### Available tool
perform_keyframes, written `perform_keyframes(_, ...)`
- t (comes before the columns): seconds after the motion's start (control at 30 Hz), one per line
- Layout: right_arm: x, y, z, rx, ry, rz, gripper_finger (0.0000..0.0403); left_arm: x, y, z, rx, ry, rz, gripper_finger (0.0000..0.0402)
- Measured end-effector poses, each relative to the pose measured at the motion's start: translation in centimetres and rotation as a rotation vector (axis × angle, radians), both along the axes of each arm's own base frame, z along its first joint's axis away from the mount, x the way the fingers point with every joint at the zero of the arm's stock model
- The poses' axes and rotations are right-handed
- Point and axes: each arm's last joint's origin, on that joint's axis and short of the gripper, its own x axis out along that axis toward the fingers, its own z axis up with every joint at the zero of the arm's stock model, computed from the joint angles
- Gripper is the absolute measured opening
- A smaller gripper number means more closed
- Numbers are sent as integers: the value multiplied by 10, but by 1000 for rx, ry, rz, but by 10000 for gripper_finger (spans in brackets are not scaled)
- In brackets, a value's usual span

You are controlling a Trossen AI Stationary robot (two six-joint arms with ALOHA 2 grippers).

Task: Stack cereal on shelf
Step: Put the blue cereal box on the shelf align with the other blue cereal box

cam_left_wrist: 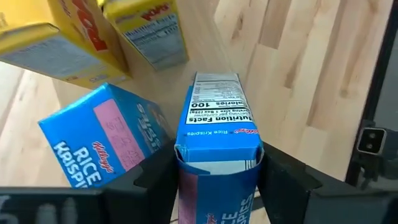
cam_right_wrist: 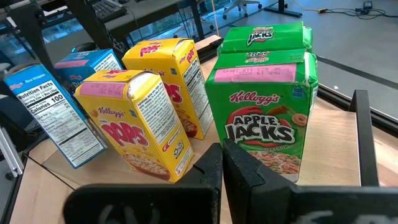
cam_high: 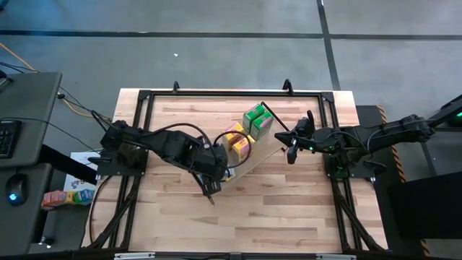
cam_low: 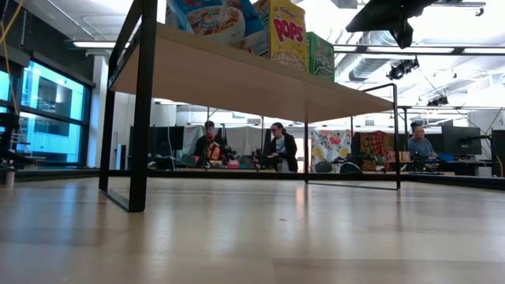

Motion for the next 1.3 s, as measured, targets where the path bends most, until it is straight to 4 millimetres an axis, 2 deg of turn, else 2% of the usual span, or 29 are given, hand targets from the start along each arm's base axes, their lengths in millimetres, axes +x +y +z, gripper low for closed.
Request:
perform_keyframes(0.33, 0, 0, 0, 0, 0, 0, 0, 3, 2, 1, 61, -39, -4, 208)
perform_keyframes(0.5, 0, 0, 0, 0, 0, 0, 0, 9, 2, 5, 105, -114, -18, 209)
perform_keyframes(0.73, 0, 0, 0, 1, 0, 0, 0, 12, 8, 6, 120, -127, -25, 209)
perform_keyframes(0.83, 0, 0, 0, 0, 0, 0, 0, 8, 14, 14, 119, -154, -16, 209)
perform_keyframes(0.97, 0, 0, 0, 0, 0, 0, 0, -9, 22, 35, 132, -239, 14, 208)
perform_keyframes(1.13, 2, 1, -2, -2, 12, 2, 0, -42, 30, 71, 208, -410, 90, 198)
perform_keyframes(1.23, 5, 2, -5, 4, 28, 21, 0, -64, 29, 86, 322, -494, 146, 174)
perform_keyframes(1.3, 8, 3, -5, 14, 26, 44, 0, -79, 27, 89, 389, -538, 204, 146)
